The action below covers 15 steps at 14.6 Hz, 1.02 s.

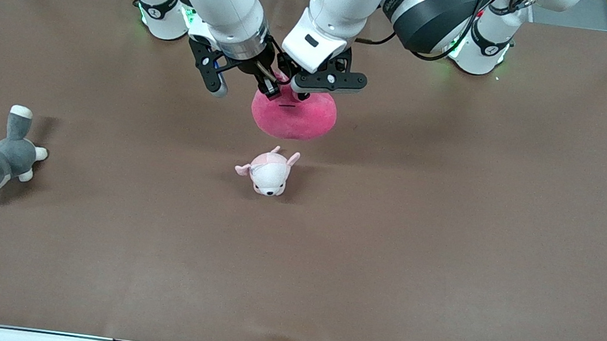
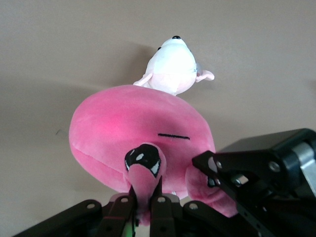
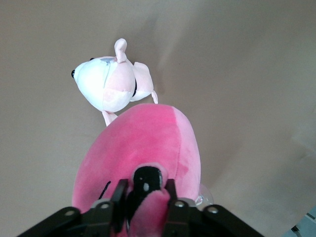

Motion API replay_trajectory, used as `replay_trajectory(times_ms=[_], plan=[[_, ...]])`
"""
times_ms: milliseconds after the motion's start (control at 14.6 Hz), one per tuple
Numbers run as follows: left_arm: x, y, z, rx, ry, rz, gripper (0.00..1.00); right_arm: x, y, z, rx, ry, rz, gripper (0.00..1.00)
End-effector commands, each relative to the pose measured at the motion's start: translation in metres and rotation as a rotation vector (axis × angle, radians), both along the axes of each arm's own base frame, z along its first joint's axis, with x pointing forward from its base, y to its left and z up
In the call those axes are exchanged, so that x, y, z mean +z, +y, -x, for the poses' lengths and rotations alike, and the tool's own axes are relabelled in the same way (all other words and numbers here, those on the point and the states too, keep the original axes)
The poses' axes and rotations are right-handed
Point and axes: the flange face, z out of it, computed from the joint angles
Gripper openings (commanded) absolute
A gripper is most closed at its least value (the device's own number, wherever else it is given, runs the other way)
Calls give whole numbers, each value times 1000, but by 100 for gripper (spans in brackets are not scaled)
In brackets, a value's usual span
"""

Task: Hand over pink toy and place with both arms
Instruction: 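Grasp the pink toy with the right gripper, then open the left gripper, then carry the pink toy with the right gripper toward the grey cat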

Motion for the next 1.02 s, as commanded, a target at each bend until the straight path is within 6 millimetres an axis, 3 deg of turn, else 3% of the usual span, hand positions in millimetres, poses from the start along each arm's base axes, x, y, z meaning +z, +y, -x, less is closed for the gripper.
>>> replay_trajectory(times_ms=[0,273,341,410,478,615,751,956], plan=[[8,-2,-3,19,-18,7,10,1,-3,1,-20,3,-14,0],[9,-1,-4,21,-19,7,10,3,-7,-1,-20,4,-13,0],[11,-1,-3,20,-21,10,14,4,-9,-1,-20,3,-13,0],[13,1,-5,20,-24,13,39,3,-13,-4,-24,3,-12,0],[14,2,-5,20,-26,15,75,4,-19,-9,-34,2,-12,0],[19,5,-6,24,-35,17,100,3,-42,-26,-50,-2,-12,0],[30,13,-8,29,-63,7,100,0,-78,-46,-8,15,-1,0],[49,44,-19,20,-158,-81,100,-20,-182,-87,58,42,-3,0]])
